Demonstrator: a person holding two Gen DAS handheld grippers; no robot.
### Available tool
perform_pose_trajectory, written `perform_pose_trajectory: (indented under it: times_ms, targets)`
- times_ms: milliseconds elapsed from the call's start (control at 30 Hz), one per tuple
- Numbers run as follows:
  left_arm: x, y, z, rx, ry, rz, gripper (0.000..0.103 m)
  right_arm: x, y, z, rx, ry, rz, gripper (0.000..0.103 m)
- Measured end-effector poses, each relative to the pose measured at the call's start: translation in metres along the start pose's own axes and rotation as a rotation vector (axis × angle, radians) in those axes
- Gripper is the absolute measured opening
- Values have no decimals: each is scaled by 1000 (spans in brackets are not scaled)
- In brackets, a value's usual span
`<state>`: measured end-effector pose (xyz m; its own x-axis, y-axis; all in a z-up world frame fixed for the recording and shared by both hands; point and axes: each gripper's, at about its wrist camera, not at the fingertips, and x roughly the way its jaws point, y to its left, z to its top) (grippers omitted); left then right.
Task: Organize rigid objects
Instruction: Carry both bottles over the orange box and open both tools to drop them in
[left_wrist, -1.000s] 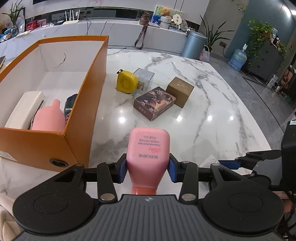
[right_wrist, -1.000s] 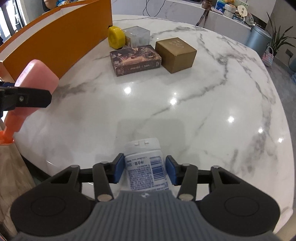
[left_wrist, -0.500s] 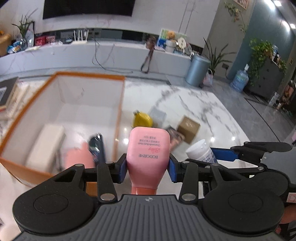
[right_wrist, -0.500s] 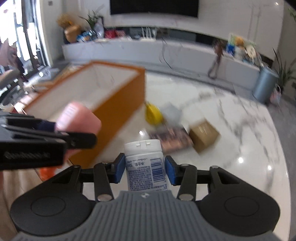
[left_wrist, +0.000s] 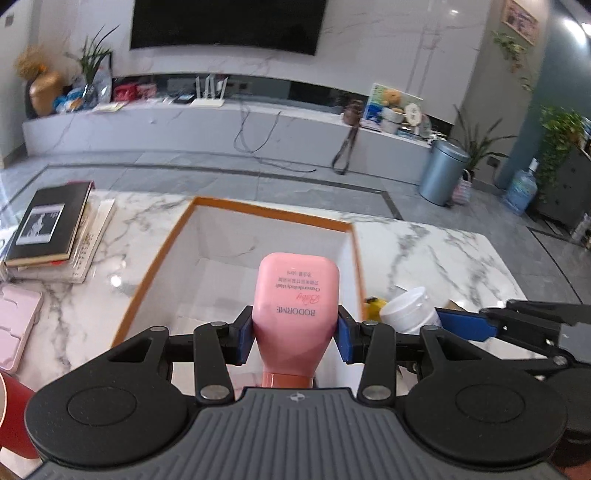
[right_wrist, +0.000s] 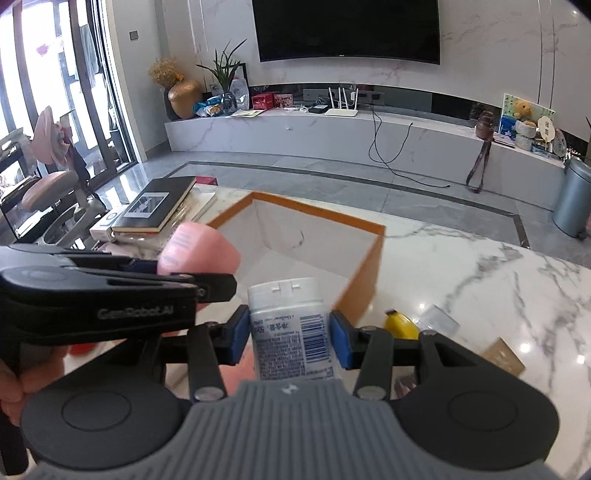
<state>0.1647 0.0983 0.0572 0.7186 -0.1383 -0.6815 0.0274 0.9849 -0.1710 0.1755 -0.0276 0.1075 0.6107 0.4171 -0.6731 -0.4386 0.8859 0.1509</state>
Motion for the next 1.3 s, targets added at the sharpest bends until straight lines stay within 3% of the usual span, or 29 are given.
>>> perform_pose_trajectory:
  times_ms: [133,367,633,1033,1300]
  targets:
    - [18,24,4,-62,20,8,49,26,-1,8,70,39,23,46]
    - [41,44,1,-45,56,57,49,69,-7,9,146,103,4,46]
    - [62,50,-1,-36,80,82,49,101,-8,13,95,144,-23,41]
    - [73,57,-3,-61,96,88,49,118,-10,20,91,180,-42,42]
    - [77,55,-8,-81,133,72,49,100,-11,23,93,132,-57,43]
